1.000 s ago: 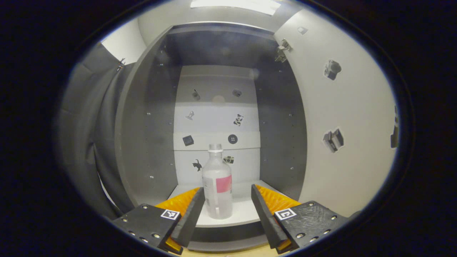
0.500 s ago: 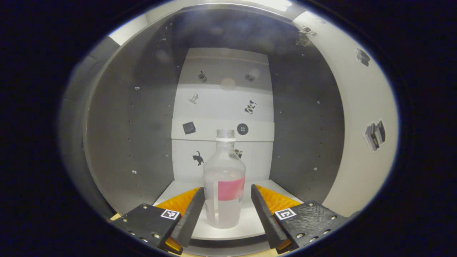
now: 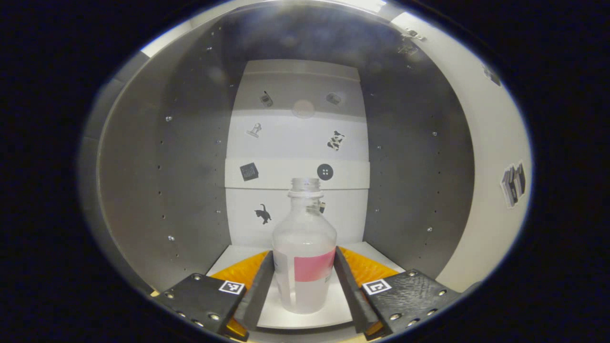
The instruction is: Open the cabinet door with the right hand, grasp the bottle in the cabinet with the left hand and place it on the coaster, then close the cabinet door with the right hand.
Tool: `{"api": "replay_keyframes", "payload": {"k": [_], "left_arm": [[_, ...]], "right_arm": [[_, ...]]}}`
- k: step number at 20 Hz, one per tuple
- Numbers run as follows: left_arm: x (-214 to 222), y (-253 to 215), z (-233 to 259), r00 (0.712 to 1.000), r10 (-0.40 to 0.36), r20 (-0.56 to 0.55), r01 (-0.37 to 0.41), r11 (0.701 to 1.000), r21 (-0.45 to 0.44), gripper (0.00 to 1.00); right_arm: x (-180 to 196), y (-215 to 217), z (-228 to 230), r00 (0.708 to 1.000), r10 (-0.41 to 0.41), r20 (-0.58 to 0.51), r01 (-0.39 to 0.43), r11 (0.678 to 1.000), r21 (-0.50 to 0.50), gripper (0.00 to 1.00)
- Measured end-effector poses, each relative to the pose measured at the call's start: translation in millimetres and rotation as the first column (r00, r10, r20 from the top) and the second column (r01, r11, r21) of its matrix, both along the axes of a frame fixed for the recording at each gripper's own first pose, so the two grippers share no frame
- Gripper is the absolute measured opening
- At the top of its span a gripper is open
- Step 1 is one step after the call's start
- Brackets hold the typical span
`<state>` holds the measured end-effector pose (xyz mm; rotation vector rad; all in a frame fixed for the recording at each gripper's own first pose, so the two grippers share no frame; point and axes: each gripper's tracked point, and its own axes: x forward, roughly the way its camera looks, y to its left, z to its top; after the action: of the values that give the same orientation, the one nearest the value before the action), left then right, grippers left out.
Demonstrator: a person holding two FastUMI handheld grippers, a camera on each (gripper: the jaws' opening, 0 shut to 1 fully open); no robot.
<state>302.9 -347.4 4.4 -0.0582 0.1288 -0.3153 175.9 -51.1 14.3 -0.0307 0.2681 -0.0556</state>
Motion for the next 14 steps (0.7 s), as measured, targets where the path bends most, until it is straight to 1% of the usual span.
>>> {"api": "replay_keyframes", "payload": {"k": [2,5,7,10,12,13,14], "left_arm": [[-14,3,16,0.999,-0.004,0.034,0.005,0.999,-0.032,0.73],[-39,18,36,0.997,-0.002,0.08,0.006,0.999,-0.04,0.72],[-53,32,50,0.994,0.006,0.112,-0.001,0.999,-0.045,0.72],[-72,48,62,0.991,0.011,0.134,-0.003,0.999,-0.054,0.73],[-88,62,69,0.99,0.016,0.142,-0.007,0.998,-0.058,0.72],[-96,69,70,0.989,0.021,0.149,-0.013,0.998,-0.058,0.72],[-106,77,70,0.987,0.03,0.155,-0.022,0.998,-0.055,0.72]], "right_arm": [[6,2,0,1.0,0.005,0.006,-0.005,1.0,0.004,0.92],[15,6,-1,1.0,0.022,0.014,-0.022,1.0,0.017,0.92],[23,9,-2,0.999,0.031,0.021,-0.032,0.999,0.026,0.92],[32,13,-1,0.998,0.043,0.036,-0.044,0.998,0.045,0.93],[38,14,0,0.998,0.044,0.051,-0.046,0.997,0.056,0.93],[39,13,0,0.998,0.042,0.056,-0.045,0.997,0.061,0.96],[40,13,-1,0.997,0.039,0.061,-0.043,0.997,0.067,0.93]]}}
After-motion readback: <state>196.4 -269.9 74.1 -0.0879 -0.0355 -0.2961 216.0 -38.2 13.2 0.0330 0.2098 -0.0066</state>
